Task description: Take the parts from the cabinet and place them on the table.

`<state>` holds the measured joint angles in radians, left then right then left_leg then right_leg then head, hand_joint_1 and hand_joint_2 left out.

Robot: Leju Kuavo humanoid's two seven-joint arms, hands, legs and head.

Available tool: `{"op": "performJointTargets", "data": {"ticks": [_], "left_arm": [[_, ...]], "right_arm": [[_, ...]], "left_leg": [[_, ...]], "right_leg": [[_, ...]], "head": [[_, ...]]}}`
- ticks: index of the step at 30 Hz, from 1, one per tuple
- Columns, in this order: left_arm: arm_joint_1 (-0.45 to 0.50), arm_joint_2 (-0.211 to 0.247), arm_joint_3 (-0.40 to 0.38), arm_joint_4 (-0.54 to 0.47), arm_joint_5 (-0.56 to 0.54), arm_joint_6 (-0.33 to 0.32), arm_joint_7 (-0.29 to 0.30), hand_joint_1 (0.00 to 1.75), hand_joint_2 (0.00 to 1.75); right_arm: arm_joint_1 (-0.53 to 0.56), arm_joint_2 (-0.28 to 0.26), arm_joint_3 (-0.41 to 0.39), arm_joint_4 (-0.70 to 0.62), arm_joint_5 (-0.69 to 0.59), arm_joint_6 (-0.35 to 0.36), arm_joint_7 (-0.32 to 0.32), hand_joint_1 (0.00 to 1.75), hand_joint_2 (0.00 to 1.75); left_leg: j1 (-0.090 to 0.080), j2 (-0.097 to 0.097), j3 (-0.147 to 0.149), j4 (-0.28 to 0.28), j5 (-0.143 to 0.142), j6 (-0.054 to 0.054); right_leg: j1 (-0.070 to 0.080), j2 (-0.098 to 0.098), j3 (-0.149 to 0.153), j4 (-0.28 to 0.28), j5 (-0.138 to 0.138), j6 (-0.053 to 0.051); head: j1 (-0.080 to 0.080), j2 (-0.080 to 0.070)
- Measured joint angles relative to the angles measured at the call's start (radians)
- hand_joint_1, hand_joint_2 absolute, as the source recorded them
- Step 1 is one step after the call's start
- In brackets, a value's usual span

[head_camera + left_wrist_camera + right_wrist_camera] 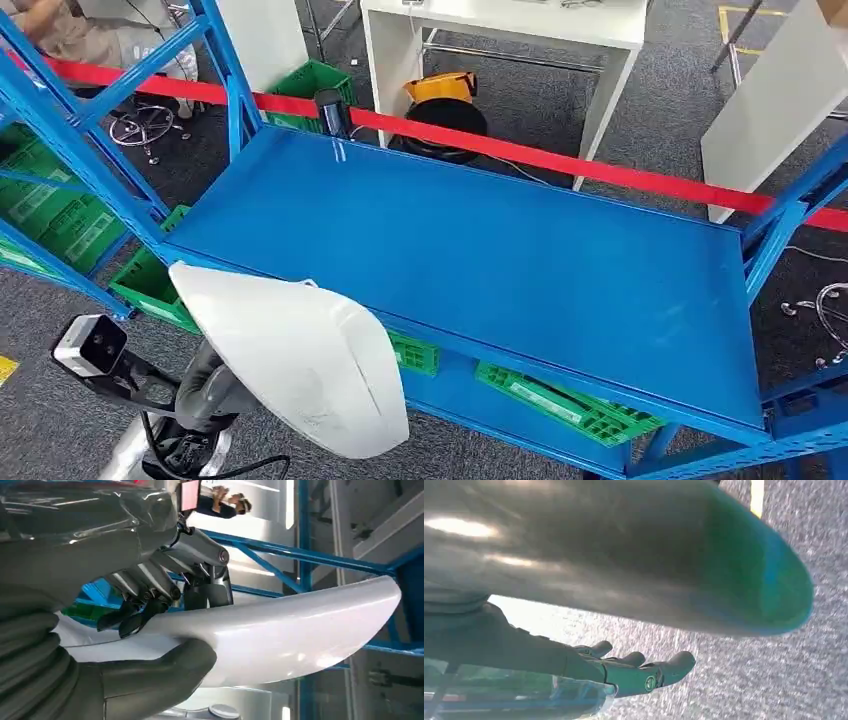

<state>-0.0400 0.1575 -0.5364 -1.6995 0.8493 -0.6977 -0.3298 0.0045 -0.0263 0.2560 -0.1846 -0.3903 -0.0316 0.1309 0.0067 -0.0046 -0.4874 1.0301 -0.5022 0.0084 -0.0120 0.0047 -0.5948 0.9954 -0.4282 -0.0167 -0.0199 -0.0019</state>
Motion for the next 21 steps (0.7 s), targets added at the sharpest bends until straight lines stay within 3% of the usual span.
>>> {"op": "performJointTargets", "data": {"ticks": [1,2,4,5,6,7,8,9,10,11,12,14,15,16,17,19,20,21], "left_arm": [[-0.003,0.000,-0.001,0.000,-0.009,0.000,-0.012,1.75,1.75],[-0.003,-0.001,-0.003,0.001,-0.013,-0.001,-0.022,1.75,1.75],[-0.004,-0.002,-0.004,0.001,-0.028,-0.001,-0.034,1.75,1.75],[-0.005,-0.003,-0.004,0.001,-0.032,-0.001,-0.038,1.75,1.75],[-0.006,-0.004,-0.005,0.001,-0.033,0.000,-0.039,1.75,1.75],[-0.010,-0.005,-0.005,0.000,-0.034,0.000,-0.040,1.75,1.75],[-0.009,-0.006,-0.005,0.001,-0.035,0.002,-0.041,1.75,1.75],[-0.009,-0.006,-0.005,0.001,-0.038,0.002,-0.041,1.75,1.75],[-0.009,-0.006,-0.006,0.001,-0.040,0.002,-0.041,1.75,1.75],[-0.009,-0.006,-0.006,0.002,-0.040,0.002,-0.041,1.75,1.75],[-0.009,-0.006,-0.006,0.002,-0.040,0.002,-0.041,1.75,1.75],[-0.009,-0.006,-0.006,0.003,-0.042,0.004,-0.035,1.75,1.75],[-0.010,-0.006,-0.006,0.003,-0.043,0.005,-0.031,1.75,1.75],[-0.009,-0.006,-0.006,0.003,-0.044,0.005,-0.031,1.75,1.75],[-0.008,-0.006,-0.006,0.003,-0.046,0.007,-0.029,1.75,1.75],[-0.009,-0.006,-0.007,0.003,-0.045,0.008,-0.030,1.75,1.75],[-0.008,-0.006,-0.007,0.003,-0.046,0.008,-0.029,1.75,1.75],[-0.007,-0.004,-0.007,0.003,-0.046,0.008,-0.030,1.75,1.75]], "right_arm": [[0.001,0.001,0.001,0.000,0.009,0.000,0.000,0.00,0.00],[0.001,-0.001,0.003,0.000,0.017,0.000,0.000,0.00,0.00],[0.001,-0.002,0.008,0.000,0.029,0.003,0.001,0.00,0.00],[0.006,-0.003,0.011,0.001,0.031,0.004,0.001,0.00,0.00],[0.006,-0.004,0.013,0.000,0.033,0.005,0.001,0.00,0.00],[0.006,-0.004,0.016,0.001,0.034,0.007,0.001,0.00,0.00],[0.006,-0.004,0.019,0.000,0.034,0.007,0.001,0.00,0.00],[0.006,-0.006,0.021,0.000,0.034,0.008,0.001,0.00,0.00],[0.005,-0.007,0.022,0.000,0.034,0.010,0.000,0.00,0.00],[0.004,-0.008,0.022,0.000,0.034,0.010,-0.002,0.00,0.00],[0.004,-0.008,0.022,0.000,0.033,0.013,-0.002,0.00,0.00],[0.003,-0.009,0.023,-0.001,0.031,0.018,-0.003,0.00,0.00],[0.000,-0.008,0.023,-0.002,0.031,0.019,-0.004,0.00,0.00],[-0.004,-0.007,0.023,-0.003,0.031,0.019,-0.004,0.00,0.00],[-0.006,-0.007,0.023,-0.005,0.031,0.020,-0.005,0.00,0.00],[-0.005,-0.005,0.023,-0.005,0.031,0.020,-0.005,0.00,0.00],[-0.003,-0.003,0.024,-0.005,0.031,0.020,-0.005,0.00,0.00],[-0.006,-0.001,0.024,-0.005,0.031,0.020,-0.005,0.00,0.00]], "left_leg": [[-0.004,0.001,0.040,-0.068,-0.027,0.012],[-0.007,0.002,0.038,-0.069,-0.025,0.011],[-0.017,0.002,0.029,-0.071,-0.013,0.025],[-0.014,0.005,0.019,-0.086,0.006,0.035],[-0.007,0.012,0.016,-0.095,0.023,0.040],[-0.008,0.011,-0.002,-0.095,0.035,0.049],[-0.008,0.011,-0.017,-0.093,0.046,0.048],[-0.009,0.011,-0.033,-0.093,0.058,0.048],[-0.010,0.012,-0.046,-0.090,0.069,0.047],[-0.009,0.013,-0.063,-0.087,0.079,0.045],[-0.008,0.014,-0.082,-0.080,0.089,0.042],[-0.004,0.014,-0.116,-0.061,0.101,0.032],[-0.004,0.014,-0.132,-0.045,0.105,0.027],[-0.008,0.014,-0.149,-0.030,0.109,0.020],[-0.008,0.015,-0.151,-0.029,0.115,0.013],[-0.003,0.016,-0.154,-0.025,0.128,0.002],[-0.002,0.014,-0.157,-0.025,0.137,-0.004],[0.001,0.011,-0.170,-0.014,0.110,-0.010]], "right_leg": [[0.007,0.000,-0.003,0.000,0.007,0.010],[0.000,-0.001,-0.005,-0.003,0.016,0.018],[-0.006,-0.001,-0.008,-0.007,0.031,0.033],[-0.002,-0.001,-0.010,-0.012,0.038,0.040],[-0.003,-0.002,-0.024,0.008,0.010,0.032],[-0.003,-0.002,-0.048,0.061,-0.046,0.019],[-0.004,-0.002,-0.069,0.131,-0.098,0.011],[-0.005,-0.002,-0.090,0.211,-0.143,0.009],[-0.006,-0.002,-0.104,0.276,-0.165,0.016],[-0.007,-0.003,-0.101,0.312,-0.158,0.030],[-0.010,-0.003,-0.078,0.303,-0.129,0.048],[-0.016,-0.003,0.019,0.177,-0.072,0.074],[-0.019,-0.004,0.085,0.079,-0.075,0.074],[-0.010,-0.002,0.131,0.000,-0.120,0.060],[-0.009,0.000,0.121,0.006,-0.121,0.048],[-0.004,0.001,0.105,0.010,-0.116,0.040],[-0.010,-0.001,0.098,0.006,-0.106,0.027],[-0.013,-0.007,0.088,0.007,-0.094,0.014]], "head": [[0.002,0.000],[0.001,0.000],[0.000,0.000],[0.001,0.000],[0.001,0.000],[0.004,0.000],[0.006,0.000],[0.005,0.000],[0.007,0.000],[0.005,0.000],[0.006,0.000],[0.006,0.000],[0.006,0.000],[0.007,0.000],[0.001,0.000],[0.002,0.000],[0.002,0.000],[0.004,0.000]]}}
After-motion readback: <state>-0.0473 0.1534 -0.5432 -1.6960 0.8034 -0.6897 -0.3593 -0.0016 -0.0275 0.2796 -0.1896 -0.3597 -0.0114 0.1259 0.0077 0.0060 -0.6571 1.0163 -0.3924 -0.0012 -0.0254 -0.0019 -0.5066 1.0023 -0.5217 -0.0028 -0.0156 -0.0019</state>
